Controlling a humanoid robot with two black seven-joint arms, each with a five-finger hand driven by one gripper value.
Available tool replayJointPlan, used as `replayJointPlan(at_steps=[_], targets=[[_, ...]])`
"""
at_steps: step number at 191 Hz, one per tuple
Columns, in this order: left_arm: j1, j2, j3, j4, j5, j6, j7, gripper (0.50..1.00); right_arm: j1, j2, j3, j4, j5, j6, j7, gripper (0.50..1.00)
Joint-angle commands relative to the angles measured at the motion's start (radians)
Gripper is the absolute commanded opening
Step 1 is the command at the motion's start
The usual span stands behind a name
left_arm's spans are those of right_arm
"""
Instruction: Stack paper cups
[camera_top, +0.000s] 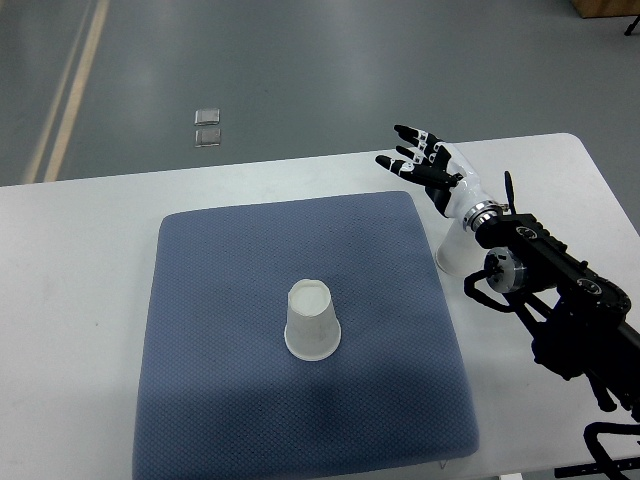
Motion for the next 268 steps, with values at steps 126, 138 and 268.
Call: replayJointPlan(at_steps=[126, 138, 268], targets=[[0.0, 0.0, 0.0, 0.0, -0.001, 0.0, 0.0, 1.0, 0.002, -0.009, 0.015, 0.008, 0.0, 0.016, 0.005, 0.93], [0.0, 0.0, 0.0, 0.0, -0.001, 0.0, 0.0, 1.0, 0.002, -0.009, 0.015, 0.008, 0.0, 0.033, 0.003, 0.93], [0.0, 0.0, 0.0, 0.0, 0.001, 0.0, 0.0, 1.0, 0.048, -0.396, -0.065, 0.06, -0.095, 0.484, 0.086, 0.921]])
